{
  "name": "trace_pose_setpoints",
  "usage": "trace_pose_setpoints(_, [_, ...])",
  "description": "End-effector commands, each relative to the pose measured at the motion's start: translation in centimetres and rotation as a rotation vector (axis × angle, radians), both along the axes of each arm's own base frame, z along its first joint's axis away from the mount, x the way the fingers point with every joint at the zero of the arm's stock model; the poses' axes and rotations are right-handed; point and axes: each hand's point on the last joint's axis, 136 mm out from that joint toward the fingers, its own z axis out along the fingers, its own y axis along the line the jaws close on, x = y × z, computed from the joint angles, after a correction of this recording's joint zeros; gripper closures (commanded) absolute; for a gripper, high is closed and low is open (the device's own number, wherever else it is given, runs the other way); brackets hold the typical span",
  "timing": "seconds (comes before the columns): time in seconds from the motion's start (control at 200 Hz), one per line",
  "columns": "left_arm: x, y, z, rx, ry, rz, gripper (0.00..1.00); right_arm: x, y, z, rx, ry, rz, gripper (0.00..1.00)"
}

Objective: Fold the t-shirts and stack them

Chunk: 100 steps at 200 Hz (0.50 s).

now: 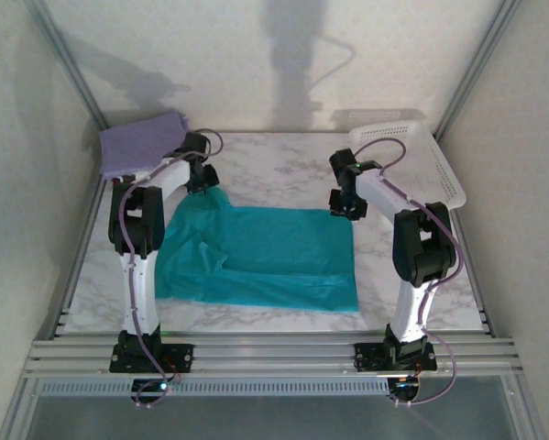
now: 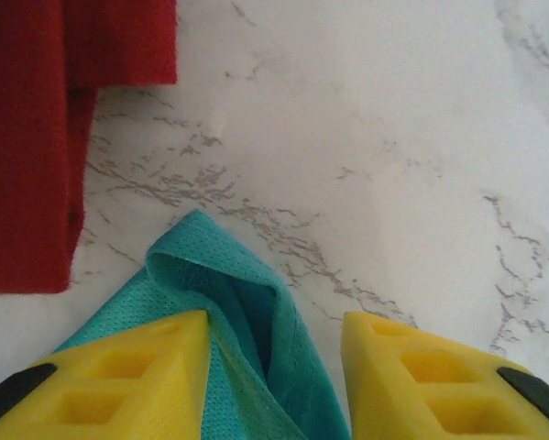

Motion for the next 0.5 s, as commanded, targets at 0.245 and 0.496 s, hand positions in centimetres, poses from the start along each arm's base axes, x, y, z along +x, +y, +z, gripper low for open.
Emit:
trace_pose_setpoints(0.245, [0.1, -1.0, -1.7, 0.007, 0.02, -0.02, 0.5, 1.4, -1.8, -1.5, -0.08, -0.006, -0.037, 0.63])
trace_pose_setpoints(0.496, [-0.2, -0.8, -2.4, 0.056, 0.036, -0.03, 0.45, 3.0, -1.4, -0.8, -0.074, -0.081, 0.01, 0.59])
